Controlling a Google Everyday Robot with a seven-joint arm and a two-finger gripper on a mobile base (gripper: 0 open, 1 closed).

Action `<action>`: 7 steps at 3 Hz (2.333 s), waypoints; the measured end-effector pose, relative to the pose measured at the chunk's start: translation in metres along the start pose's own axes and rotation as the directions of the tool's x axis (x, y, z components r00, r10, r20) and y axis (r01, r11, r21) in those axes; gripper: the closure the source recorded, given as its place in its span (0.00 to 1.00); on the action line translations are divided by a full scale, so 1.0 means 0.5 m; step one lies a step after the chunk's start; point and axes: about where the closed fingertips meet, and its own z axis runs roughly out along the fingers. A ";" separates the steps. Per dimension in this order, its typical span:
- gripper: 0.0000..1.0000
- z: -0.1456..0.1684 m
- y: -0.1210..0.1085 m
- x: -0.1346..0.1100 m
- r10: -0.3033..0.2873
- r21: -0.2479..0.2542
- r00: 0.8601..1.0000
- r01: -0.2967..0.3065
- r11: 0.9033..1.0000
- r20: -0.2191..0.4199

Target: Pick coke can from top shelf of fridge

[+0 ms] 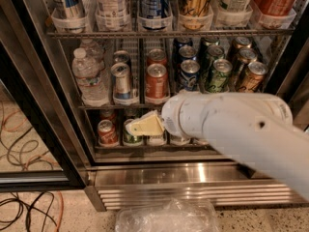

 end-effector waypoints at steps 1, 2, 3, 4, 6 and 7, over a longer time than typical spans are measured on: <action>0.00 -0.008 -0.016 0.067 0.103 0.085 0.993 -0.107 0.991 0.050; 0.00 -0.006 -0.022 0.052 0.157 0.093 0.981 -0.167 0.981 0.113; 0.00 -0.006 -0.021 0.052 0.156 0.093 0.981 -0.167 0.982 0.113; 0.00 -0.006 -0.037 0.055 0.146 0.113 0.975 -0.166 0.980 0.166; 0.00 -0.034 -0.071 0.162 0.086 0.266 0.959 -0.161 0.951 0.272; 0.00 -0.046 -0.090 0.136 0.055 0.320 0.947 -0.161 0.934 0.318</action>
Offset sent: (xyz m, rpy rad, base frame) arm -0.0097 -0.0151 -0.0216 0.0401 -0.0168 -0.0947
